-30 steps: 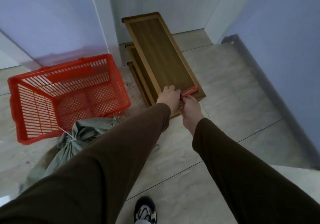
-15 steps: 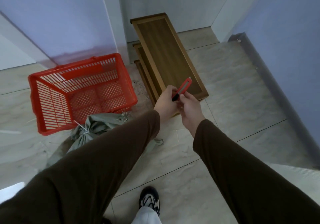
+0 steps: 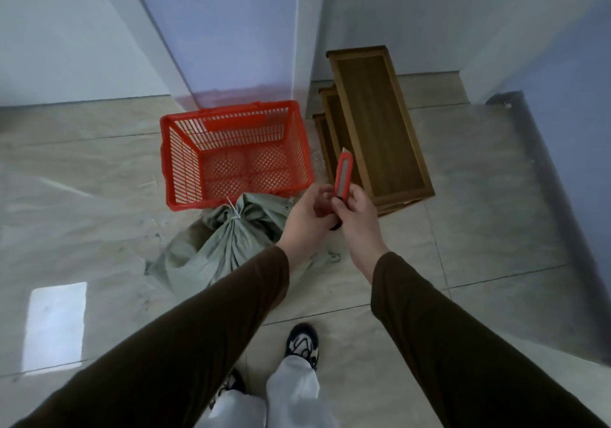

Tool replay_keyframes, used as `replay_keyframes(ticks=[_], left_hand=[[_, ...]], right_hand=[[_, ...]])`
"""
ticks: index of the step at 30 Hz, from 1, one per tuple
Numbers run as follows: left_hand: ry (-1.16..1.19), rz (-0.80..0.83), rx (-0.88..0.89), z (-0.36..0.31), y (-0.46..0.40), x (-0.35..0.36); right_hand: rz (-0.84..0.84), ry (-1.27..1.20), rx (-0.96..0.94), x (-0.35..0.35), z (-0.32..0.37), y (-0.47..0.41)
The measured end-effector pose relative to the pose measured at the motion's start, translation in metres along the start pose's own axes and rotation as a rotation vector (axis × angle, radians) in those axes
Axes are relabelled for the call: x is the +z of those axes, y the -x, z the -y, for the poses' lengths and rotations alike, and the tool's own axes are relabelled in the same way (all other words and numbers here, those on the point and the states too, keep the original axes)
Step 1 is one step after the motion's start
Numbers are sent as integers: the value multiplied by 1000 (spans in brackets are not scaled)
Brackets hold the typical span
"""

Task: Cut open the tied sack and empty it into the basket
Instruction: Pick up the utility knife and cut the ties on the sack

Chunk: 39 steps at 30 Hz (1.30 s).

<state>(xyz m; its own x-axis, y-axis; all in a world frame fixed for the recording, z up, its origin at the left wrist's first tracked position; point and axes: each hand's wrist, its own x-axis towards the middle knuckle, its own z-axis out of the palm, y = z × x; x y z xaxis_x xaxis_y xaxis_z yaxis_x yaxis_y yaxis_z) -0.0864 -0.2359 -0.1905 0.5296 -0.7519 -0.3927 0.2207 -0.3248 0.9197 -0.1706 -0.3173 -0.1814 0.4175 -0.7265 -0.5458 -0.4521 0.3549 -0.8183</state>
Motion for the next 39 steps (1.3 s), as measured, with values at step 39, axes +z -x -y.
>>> replay_keyframes(ticks=[39], left_hand=[[-256,-492,-145,153,63,-153]], right_hand=[[117,250,-136,133,-131,9]])
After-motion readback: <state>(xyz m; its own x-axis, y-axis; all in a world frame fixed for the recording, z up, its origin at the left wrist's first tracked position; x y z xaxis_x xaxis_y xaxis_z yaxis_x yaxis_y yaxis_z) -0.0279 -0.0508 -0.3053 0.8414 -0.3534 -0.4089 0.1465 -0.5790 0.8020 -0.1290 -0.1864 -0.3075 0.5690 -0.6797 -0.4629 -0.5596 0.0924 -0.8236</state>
